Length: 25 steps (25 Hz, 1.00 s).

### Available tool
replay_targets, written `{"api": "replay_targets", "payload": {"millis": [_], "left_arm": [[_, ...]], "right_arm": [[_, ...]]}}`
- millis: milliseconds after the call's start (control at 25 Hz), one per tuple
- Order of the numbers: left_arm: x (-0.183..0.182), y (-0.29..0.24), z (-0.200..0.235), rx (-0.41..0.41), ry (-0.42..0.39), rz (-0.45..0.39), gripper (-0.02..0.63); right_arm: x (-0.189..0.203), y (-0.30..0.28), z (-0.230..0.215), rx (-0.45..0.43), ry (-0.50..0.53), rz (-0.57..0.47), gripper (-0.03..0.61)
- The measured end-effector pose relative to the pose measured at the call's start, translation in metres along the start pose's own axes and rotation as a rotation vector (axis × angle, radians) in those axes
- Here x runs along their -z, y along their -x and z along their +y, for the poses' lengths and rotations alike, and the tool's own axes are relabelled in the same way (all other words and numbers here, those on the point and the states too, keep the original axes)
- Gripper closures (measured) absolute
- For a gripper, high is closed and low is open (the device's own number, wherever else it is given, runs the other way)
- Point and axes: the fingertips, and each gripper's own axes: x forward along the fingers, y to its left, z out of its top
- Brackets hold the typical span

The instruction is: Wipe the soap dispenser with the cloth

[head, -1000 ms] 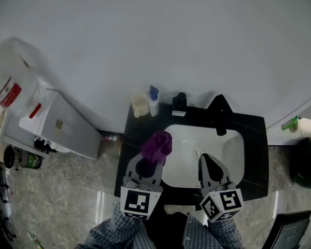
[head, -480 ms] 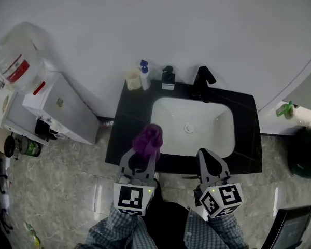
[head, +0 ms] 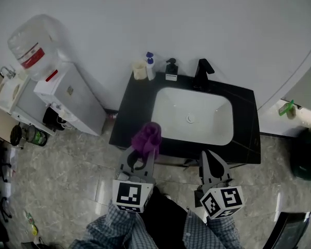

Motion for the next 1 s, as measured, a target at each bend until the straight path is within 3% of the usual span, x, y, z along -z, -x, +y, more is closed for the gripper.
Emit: {"api": "replay_targets", "payload": {"millis": [320,760,1000], "left_arm": [[-0.018,0.005,-0.004,0.049,-0.002,-0.063,0.554],[-0.028,0.009,0.014,0.116,0.007,-0.09,0.554],[-0.022,0.014,0.028,0.124,0.018,-0.088,0.554]], "right_arm": [[-0.004,0.004,0.012,0.019,0.004,-0.021,0.56],[-0.011,-0.011,0.036,0.042,-0.002,-0.022,0.56],[-0.004,-0.018,0.056,0.012,0.002,-0.011,0.56]]}}
